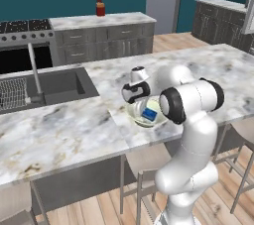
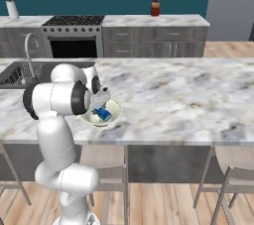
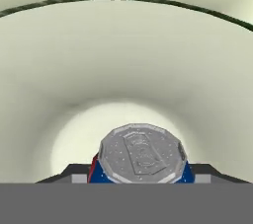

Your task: Open the fridge, grab two sodas, and place both sodas inside the bowl with ice on the dining counter.

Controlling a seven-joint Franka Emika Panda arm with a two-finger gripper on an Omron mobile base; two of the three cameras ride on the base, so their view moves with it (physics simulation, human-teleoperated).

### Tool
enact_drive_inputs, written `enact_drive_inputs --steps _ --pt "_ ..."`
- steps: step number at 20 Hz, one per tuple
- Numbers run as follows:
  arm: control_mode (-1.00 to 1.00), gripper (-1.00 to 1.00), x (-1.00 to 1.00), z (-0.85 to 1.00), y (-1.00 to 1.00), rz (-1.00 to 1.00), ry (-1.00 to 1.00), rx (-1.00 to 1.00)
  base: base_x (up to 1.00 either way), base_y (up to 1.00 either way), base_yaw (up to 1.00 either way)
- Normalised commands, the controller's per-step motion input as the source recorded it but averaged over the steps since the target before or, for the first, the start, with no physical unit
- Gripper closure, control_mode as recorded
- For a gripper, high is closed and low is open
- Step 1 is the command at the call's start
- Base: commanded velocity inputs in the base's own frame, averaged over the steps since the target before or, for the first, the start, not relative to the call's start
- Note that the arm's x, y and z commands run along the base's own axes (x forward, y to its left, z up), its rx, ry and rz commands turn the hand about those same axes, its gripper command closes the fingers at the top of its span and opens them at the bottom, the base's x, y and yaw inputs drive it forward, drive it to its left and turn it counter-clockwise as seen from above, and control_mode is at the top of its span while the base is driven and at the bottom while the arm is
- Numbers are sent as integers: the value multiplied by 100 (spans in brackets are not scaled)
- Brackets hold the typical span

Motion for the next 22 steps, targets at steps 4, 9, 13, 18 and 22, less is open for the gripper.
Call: enact_drive_inputs --steps 4,9,13,18,22 --pt "-100 -100 -10 -9 0 0 -7 0 0 0 0" --pt "-100 -100 -1 3 -2 0 -5 2 0 0 0" --pt "-100 -100 8 28 0 0 0 2 0 0 0" --pt "-100 -100 3 53 0 0 -1 1 0 0 0" --pt "-100 -100 -31 67 -3 0 -4 3 0 0 0"
